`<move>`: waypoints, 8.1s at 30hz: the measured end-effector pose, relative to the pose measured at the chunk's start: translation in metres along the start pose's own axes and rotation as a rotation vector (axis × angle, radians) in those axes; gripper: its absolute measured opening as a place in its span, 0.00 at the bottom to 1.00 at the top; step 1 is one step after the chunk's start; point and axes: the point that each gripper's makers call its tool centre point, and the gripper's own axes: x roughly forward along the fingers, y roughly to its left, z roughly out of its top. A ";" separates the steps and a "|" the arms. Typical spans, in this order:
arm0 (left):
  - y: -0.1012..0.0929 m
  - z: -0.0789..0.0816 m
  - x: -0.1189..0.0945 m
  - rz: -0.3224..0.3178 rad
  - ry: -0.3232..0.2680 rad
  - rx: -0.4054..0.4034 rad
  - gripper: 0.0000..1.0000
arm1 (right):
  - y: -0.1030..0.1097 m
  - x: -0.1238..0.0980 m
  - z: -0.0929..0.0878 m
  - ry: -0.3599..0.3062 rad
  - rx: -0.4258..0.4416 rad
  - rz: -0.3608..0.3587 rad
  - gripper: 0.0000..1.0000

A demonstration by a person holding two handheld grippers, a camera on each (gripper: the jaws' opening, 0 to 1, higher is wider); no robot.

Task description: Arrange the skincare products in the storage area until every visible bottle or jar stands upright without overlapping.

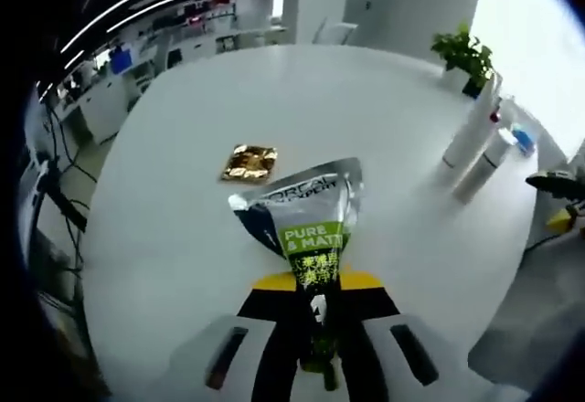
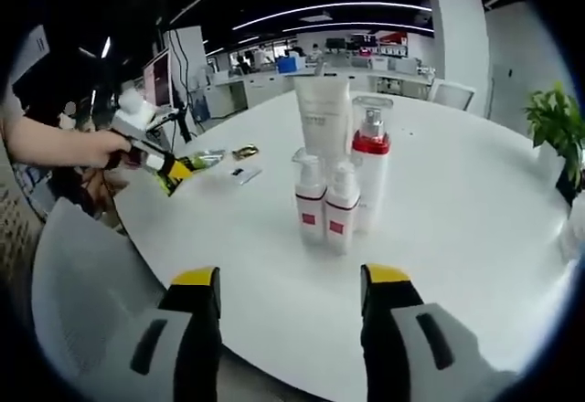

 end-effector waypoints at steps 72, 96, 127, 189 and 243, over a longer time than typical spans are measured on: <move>-0.180 0.043 -0.099 -0.393 -0.348 0.151 0.42 | 0.085 -0.011 0.127 -0.399 0.678 0.485 0.01; -0.212 0.055 -0.138 -0.919 -0.311 -0.037 0.26 | 0.104 -0.074 0.159 -0.461 0.617 0.824 0.01; -0.213 0.075 -0.169 -1.080 -0.397 -0.486 0.00 | 0.110 -0.051 0.136 -0.416 0.684 0.759 0.22; -0.197 0.058 -0.120 -0.953 -0.347 -0.746 0.00 | 0.104 -0.018 0.109 -0.371 0.712 0.578 0.27; -0.170 0.026 0.016 -0.772 -0.109 -0.801 0.00 | 0.015 0.002 0.027 -0.119 0.211 0.186 0.99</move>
